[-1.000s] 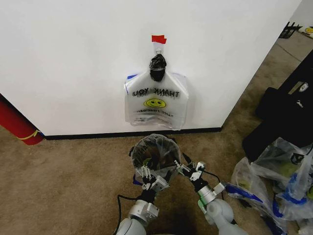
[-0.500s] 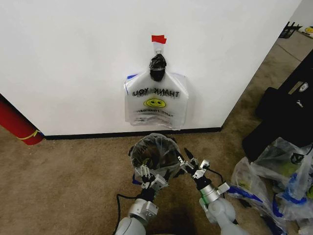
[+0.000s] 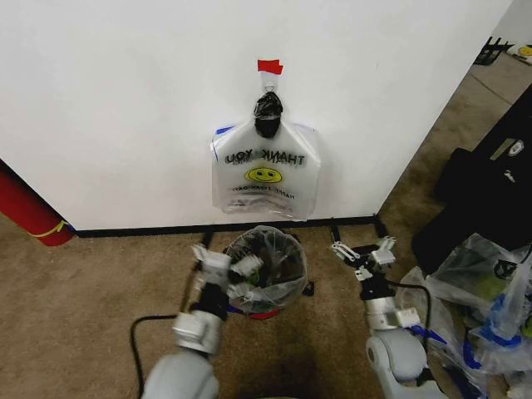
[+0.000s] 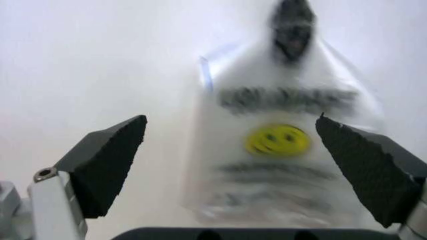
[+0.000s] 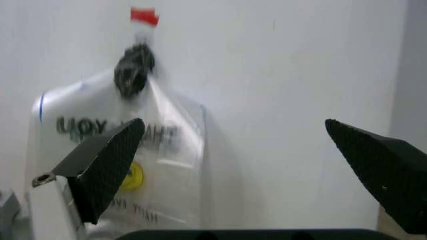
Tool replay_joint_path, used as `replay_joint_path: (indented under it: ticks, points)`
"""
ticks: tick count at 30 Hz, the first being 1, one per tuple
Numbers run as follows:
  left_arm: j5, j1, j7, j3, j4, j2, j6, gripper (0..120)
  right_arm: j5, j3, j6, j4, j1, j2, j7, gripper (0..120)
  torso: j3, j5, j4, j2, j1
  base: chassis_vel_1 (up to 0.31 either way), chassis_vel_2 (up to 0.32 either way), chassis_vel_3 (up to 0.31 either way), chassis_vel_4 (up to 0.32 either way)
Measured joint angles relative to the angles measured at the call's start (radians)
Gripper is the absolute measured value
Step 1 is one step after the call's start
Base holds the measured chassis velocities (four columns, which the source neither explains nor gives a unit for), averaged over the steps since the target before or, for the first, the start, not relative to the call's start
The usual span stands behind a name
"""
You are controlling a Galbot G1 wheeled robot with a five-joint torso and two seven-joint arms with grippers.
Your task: Pick up the garbage bag from the wall and place it over the trash bin.
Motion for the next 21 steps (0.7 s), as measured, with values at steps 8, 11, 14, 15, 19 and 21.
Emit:
replay_joint_path:
  ticks: [8, 11, 14, 15, 19, 21]
  points:
    - [-0.016, -0.010, 0.052, -0.172, 0.027, -0.008, -0.113, 100, -0.042, 0.064, 0.001, 0.144, -0.159, 0.087, 0.001, 100, 0.000, 0.0002, -0.0001, 0.000, 0.000, 0.000, 0.000, 0.000, 0.000]
    - [-0.059, -0.023, 0.061, -0.199, 0.049, 0.004, -0.125, 100, -0.069, 0.123, 0.004, 0.143, -0.168, 0.134, 0.005, 100, 0.000, -0.0002, 0.0001, 0.000, 0.000, 0.000, 0.000, 0.000, 0.000]
    - [-0.109, -0.031, 0.077, -0.194, 0.056, 0.017, -0.118, 100, -0.077, 0.163, 0.019, 0.165, -0.190, 0.158, 0.033, 100, 0.000, 0.0000, 0.0001, 0.000, 0.000, 0.000, 0.000, 0.000, 0.000]
    - [-0.117, -0.035, 0.083, -0.190, 0.060, 0.020, -0.118, 100, -0.084, 0.173, 0.028, 0.172, -0.193, 0.159, 0.037, 100, 0.000, 0.0002, 0.0001, 0.000, 0.000, 0.000, 0.000, 0.000, 0.000]
    - [-0.144, -0.047, 0.093, -0.181, 0.069, 0.028, -0.119, 100, -0.132, 0.207, 0.055, 0.186, -0.212, 0.159, 0.050, 100, 0.000, 0.0001, 0.0001, 0.000, 0.000, 0.000, 0.000, 0.000, 0.000]
    - [-0.159, -0.050, 0.093, -0.172, 0.069, 0.032, -0.119, 100, -0.156, 0.224, 0.082, 0.188, -0.234, 0.159, 0.049, 100, 0.000, 0.0001, 0.0001, 0.000, 0.000, 0.000, 0.000, 0.000, 0.000]
